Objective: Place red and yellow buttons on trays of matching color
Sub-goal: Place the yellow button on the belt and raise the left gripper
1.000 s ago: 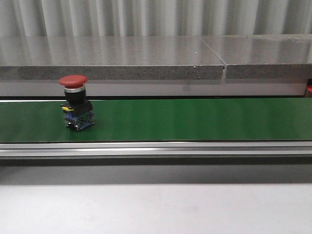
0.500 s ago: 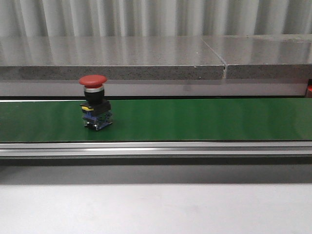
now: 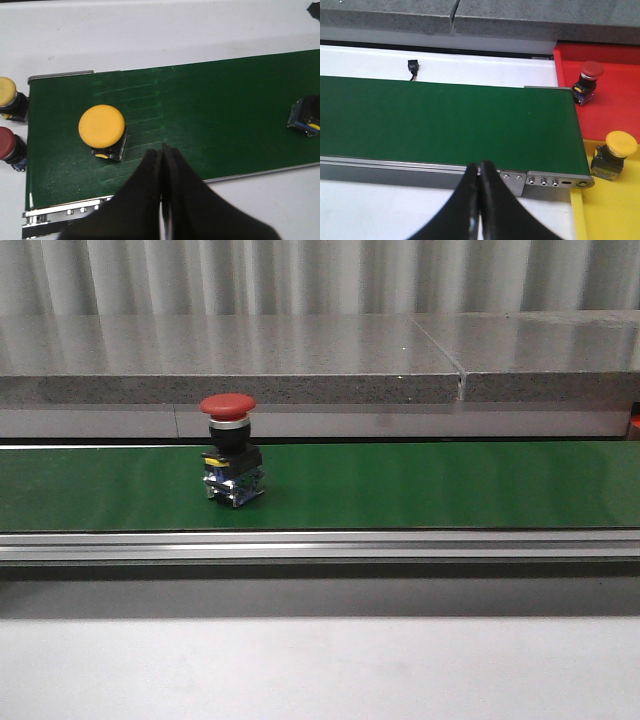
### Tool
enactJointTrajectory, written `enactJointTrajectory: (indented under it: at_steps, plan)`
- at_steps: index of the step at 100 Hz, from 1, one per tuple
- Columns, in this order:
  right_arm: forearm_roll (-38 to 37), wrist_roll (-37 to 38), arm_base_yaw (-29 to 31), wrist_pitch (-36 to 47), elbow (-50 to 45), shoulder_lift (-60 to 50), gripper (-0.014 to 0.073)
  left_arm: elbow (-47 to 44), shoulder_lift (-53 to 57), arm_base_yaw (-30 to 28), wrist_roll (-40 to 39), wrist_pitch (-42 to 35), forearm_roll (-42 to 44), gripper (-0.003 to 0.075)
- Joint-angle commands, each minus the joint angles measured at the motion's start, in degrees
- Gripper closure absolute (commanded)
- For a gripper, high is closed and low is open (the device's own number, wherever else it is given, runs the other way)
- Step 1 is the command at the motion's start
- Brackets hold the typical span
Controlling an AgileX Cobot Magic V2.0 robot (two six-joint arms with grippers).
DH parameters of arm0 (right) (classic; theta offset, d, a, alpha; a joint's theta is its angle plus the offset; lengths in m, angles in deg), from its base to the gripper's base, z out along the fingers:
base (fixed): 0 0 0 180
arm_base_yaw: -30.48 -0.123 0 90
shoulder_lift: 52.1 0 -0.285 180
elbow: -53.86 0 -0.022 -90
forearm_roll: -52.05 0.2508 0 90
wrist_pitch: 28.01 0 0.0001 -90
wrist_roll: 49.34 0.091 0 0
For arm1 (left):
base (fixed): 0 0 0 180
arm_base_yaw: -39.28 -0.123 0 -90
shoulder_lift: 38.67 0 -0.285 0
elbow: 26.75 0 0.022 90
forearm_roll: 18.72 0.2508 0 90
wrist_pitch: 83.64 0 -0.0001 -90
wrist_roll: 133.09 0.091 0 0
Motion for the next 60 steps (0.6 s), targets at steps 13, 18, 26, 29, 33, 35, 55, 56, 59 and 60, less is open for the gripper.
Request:
enactJointTrajectory:
  at_steps: [13, 18, 26, 29, 33, 35, 55, 56, 59, 60]
  plan:
    - [0.6, -0.5, -0.1, 4.3, 1.5, 0.4, 0.0695, -6.5, 10.8, 1.7, 0.1, -7.9, -0.7, 0.0741]
    - [0.6, -0.5, -0.1, 4.3, 1.5, 0.4, 0.0695, -8.8, 13.7, 1.7, 0.1, -8.2, -0.7, 0.0741]
    - [0.6, -0.5, -0.1, 4.3, 1.5, 0.4, 0.0695, -11.8, 18.0, 1.7, 0.1, -8.3, -1.0, 0.0741]
    - [0.6, -0.5, -0.1, 4.3, 1.5, 0.4, 0.0695, -12.8, 19.5, 1.7, 0.1, -8.3, -1.3, 0.0741]
    - [0.6, -0.5, -0.1, 4.3, 1.5, 0.4, 0.0695, -14.4, 21.8, 1.7, 0.1, -8.3, -1.7, 0.0741]
    - [0.6, -0.5, -0.1, 4.3, 1.5, 0.4, 0.0695, -15.1, 22.9, 1.7, 0.1, -8.3, -2.0, 0.0741]
    - [0.6, -0.5, 0.0, 6.5, 1.4, 0.4, 0.0695, -19.9, 31.3, 1.7, 0.1, -8.3, -2.3, 0.0741]
    - [0.6, -0.5, 0.0, 6.8, 1.4, 0.4, 0.0695, -20.2, 31.7, 1.7, 0.1, -8.3, -2.3, 0.0741]
    - [0.6, -0.5, 0.0, 7.2, 1.4, 0.4, 0.0695, -20.5, 32.4, 1.7, 0.1, -8.3, -2.3, 0.0741]
    - [0.6, -0.5, 0.0, 7.4, 1.4, 0.4, 0.0695, -20.6, 32.6, 1.7, 0.1, -8.3, -2.3, 0.0741]
